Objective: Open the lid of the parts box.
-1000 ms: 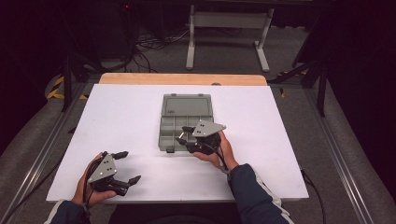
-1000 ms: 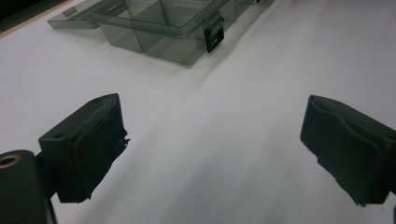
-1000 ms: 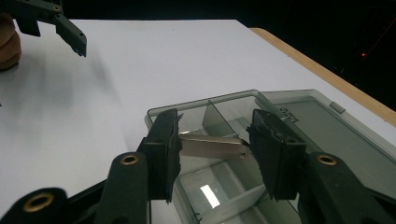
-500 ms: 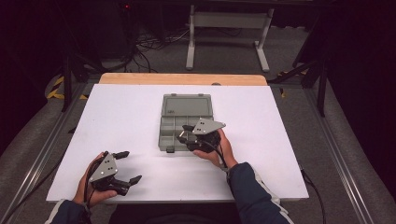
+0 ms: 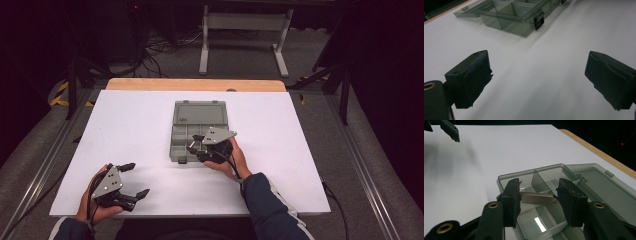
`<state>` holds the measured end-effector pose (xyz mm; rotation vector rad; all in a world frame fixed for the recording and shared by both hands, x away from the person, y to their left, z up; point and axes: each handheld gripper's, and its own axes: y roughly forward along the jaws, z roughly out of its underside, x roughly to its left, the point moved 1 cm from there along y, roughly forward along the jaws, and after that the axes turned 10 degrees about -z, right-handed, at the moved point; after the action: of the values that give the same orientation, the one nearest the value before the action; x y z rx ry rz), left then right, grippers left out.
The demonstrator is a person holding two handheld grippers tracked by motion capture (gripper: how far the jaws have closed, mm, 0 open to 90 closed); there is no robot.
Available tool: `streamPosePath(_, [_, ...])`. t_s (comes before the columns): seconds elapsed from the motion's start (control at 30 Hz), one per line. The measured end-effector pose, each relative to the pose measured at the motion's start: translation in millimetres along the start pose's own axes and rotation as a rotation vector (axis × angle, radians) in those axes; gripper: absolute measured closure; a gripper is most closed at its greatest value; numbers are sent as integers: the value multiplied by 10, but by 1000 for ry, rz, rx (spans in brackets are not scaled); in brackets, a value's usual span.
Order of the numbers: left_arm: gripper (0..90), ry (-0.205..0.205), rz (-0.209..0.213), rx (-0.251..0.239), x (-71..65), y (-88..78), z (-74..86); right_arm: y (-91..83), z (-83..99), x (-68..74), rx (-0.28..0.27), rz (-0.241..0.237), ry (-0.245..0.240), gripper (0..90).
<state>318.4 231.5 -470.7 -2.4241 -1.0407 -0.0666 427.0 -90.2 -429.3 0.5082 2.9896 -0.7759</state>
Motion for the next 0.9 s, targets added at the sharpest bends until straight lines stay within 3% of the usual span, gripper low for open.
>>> streamPosePath(0.9, [72, 2, -28, -8, -3, -55, -2, 17, 0, 5, 16, -5, 4, 537])
